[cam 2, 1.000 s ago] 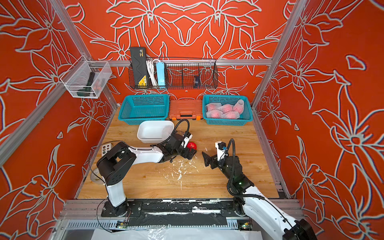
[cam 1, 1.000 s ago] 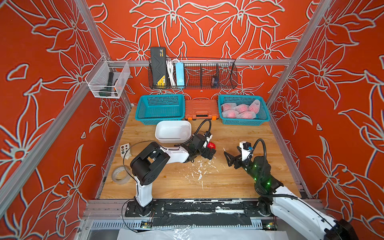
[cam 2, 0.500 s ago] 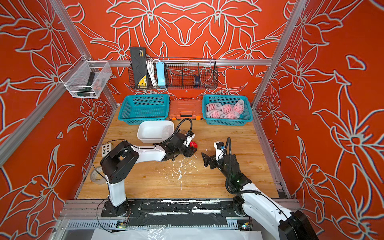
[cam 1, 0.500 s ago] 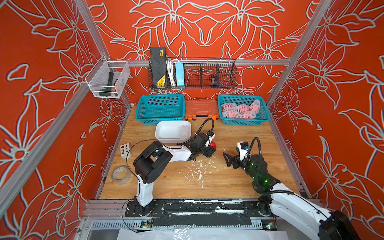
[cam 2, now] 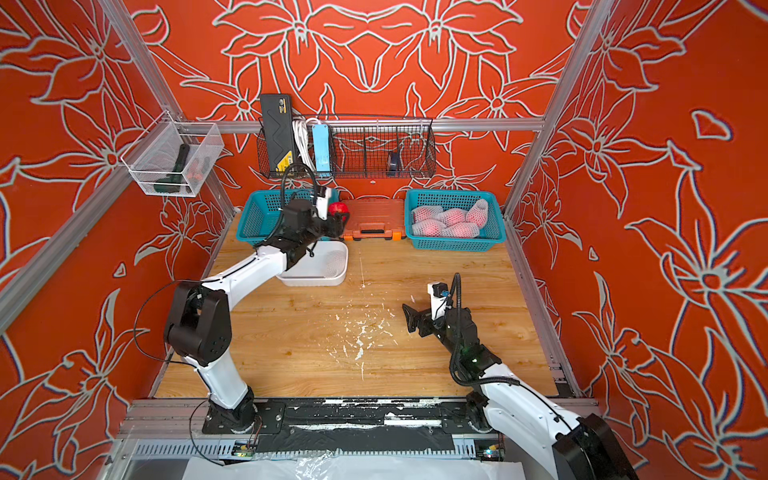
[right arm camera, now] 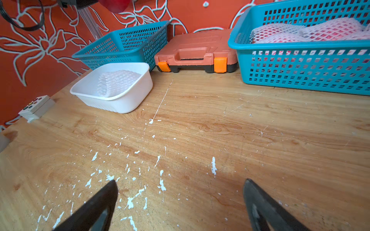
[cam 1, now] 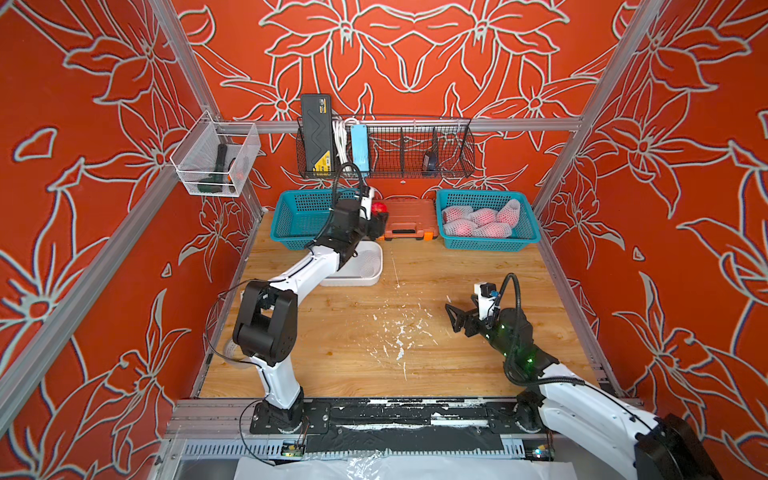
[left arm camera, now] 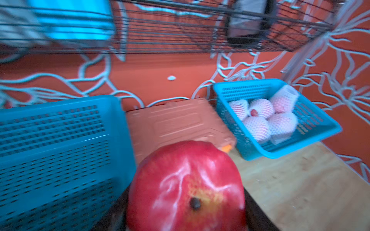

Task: Remove foam nets from apples
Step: Pick up the apple from the center of the board, then place the apple in the basket.

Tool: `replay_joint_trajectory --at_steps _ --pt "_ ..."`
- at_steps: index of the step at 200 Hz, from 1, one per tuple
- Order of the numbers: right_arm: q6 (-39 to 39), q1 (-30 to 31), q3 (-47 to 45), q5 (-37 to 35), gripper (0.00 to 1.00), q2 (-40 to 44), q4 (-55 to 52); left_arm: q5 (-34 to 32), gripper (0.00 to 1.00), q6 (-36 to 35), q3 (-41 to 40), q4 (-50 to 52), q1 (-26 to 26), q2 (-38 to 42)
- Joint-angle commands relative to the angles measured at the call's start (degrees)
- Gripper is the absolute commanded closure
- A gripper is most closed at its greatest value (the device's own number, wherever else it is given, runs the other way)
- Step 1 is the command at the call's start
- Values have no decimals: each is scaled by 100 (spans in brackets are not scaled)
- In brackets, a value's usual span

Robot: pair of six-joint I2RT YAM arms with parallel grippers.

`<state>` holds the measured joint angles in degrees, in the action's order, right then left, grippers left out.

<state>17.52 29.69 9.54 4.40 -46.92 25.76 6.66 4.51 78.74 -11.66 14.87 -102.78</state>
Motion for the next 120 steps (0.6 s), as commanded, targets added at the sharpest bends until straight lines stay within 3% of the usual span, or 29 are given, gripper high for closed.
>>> replay_joint_trajectory --at_steps 1,47,120 --pt "54 23 110 -132 3 87 100 90 45 -37 202 174 -330 -473" --pt "164 28 75 -89 3 40 203 136 45 -117 1042 -39 -767 -1554" --pt "182 23 13 -234 3 216 128 59 43 -21 2823 -150 -969 -3258"
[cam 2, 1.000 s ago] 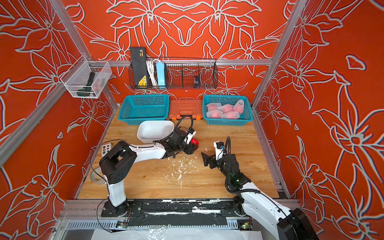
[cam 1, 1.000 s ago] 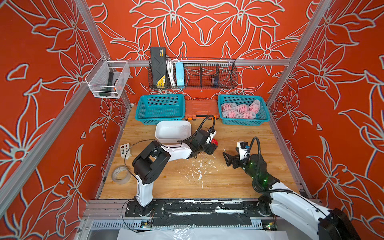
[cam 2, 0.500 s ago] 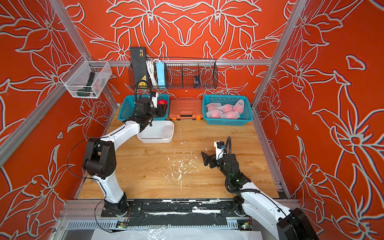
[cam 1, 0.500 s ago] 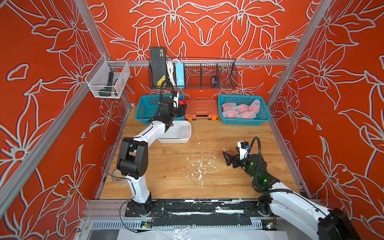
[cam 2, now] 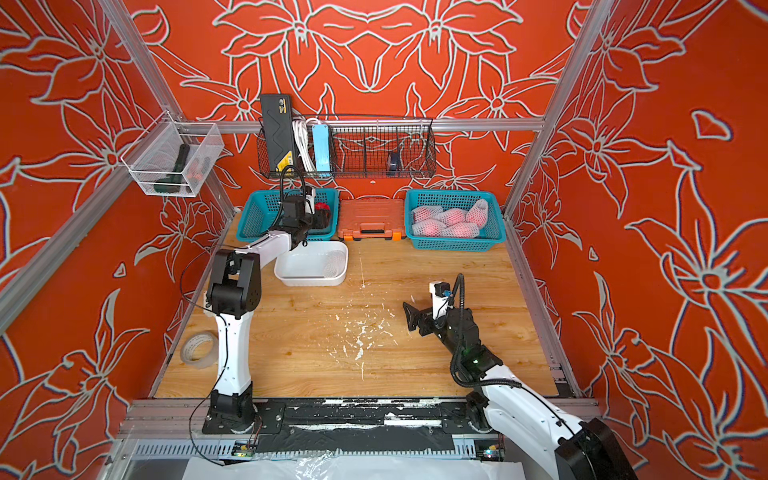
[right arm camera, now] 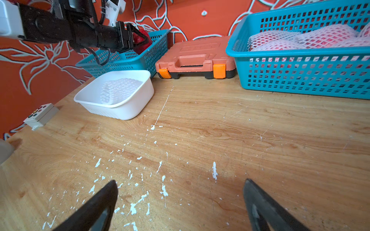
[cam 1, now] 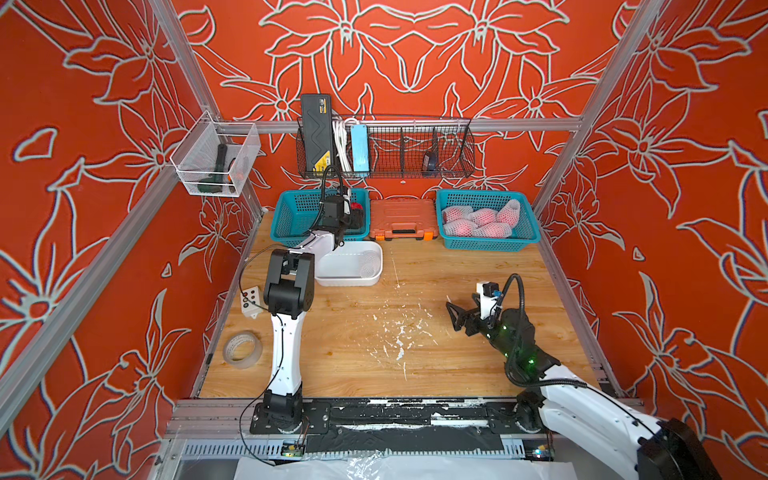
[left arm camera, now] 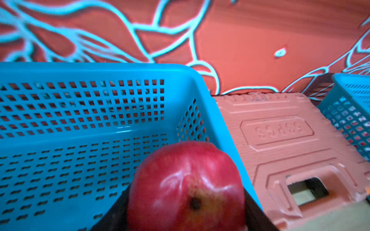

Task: Remove foam nets from apples
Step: Place the apple in the basket.

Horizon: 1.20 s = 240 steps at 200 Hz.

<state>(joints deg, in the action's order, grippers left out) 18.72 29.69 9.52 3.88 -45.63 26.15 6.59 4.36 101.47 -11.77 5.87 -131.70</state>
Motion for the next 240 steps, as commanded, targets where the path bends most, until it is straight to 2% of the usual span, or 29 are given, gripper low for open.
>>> replay_joint_trajectory --at_steps 1,36,54,125,152,187,223,240 --pt "62 25 15 -184 3 88 90 64 43 -5 572 -127 -68 -397" --pt "70 20 -33 -203 3 165 122 80 38 -22 1181 -224 -78 -933" --pt "71 23 -55 -209 3 194 123 61 21 -41 1538 -31 -77 -1135" --pt "62 27 -64 -252 3 203 116 61 12 -210 1303 -54 -103 -914" --pt "-23 20 7 -384 3 91 33 141 2 -140 868 -274 -104 -505" --pt "-217 27 384 -463 3 -243 -417 247 2 -137 333 -480 -103 98" --pt "-286 24 361 -522 3 101 -521 324 2 -180 -738 -1107 -104 889" --pt "-345 25 479 -518 3 360 -762 283 2 -216 -985 -1107 -106 1128"
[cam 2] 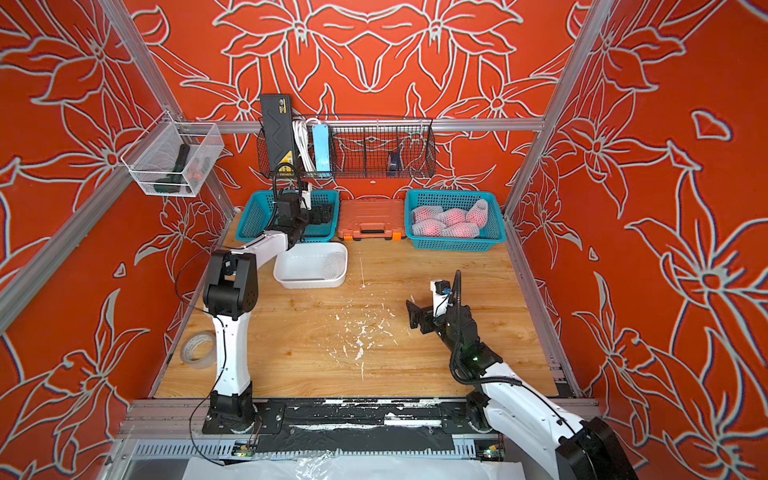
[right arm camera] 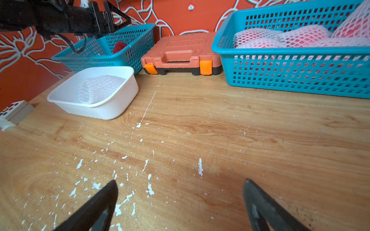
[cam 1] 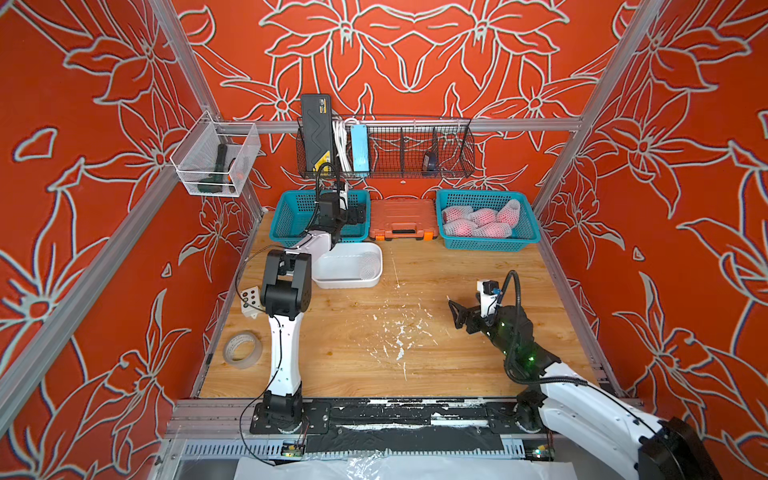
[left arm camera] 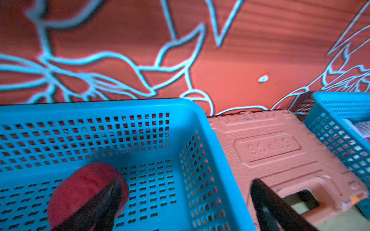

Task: Remove foam nets from apples
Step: Place the apple in the basket.

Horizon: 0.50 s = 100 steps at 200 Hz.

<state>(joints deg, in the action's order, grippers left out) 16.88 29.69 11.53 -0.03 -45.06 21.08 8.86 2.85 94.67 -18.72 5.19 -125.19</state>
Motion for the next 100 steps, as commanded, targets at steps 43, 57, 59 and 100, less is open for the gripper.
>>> replay_joint_trajectory --at_steps 43,57,59,100 --pt "-175 16 788 -569 3 354 -68 240 2 261 -1438 -880 -40 1516" --pt "-180 -6 1439 -667 2 -288 -261 347 2 450 -1839 -983 -27 2000" --pt "-173 -16 1549 -687 2 -373 -321 365 2 487 -1893 -977 -27 2064" --pt "-313 -201 3716 -505 2 -2377 -828 353 2 1321 -3471 -1426 495 3809"
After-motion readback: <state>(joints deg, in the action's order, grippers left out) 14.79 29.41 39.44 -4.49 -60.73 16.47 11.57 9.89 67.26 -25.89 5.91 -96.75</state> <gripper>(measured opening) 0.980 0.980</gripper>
